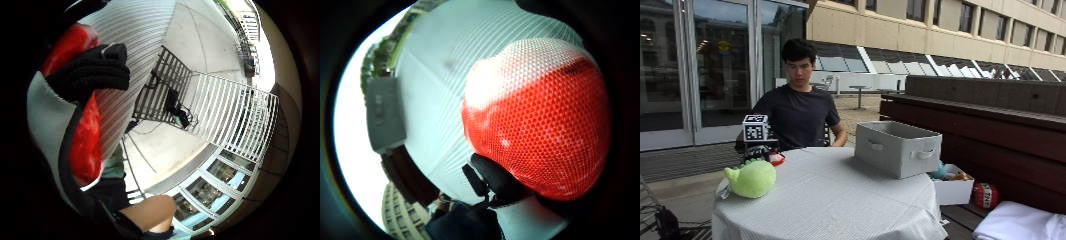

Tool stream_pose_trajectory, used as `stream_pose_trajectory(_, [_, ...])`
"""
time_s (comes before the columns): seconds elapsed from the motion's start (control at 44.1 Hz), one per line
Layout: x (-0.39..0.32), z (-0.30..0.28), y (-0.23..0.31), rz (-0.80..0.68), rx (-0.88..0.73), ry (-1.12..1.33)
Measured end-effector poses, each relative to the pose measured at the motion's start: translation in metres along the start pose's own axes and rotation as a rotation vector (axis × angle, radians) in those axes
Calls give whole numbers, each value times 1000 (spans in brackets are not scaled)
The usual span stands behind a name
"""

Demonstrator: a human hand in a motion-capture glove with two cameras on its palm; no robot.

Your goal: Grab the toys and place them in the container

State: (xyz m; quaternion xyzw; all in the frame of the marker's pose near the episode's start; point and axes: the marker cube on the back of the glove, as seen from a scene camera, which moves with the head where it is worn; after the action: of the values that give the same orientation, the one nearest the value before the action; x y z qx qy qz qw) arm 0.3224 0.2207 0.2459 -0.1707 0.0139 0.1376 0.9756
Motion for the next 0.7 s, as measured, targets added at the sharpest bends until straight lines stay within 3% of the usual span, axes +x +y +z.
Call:
stream_pose_trajectory(0.227, [7, -3, 18, -18, -52, -40])
stream_pose_trajectory(0.295, [6, -3, 20, -25, -11, -66])
stream_pose_trajectory(0.385, [5, -11, 1, -74, 164, -45])
stream_pose_trajectory(0.476, [3, -12, 18, -21, 59, -2])
stream_pose_trajectory(0.703, [-6, -24, 5, 28, 191, 2])
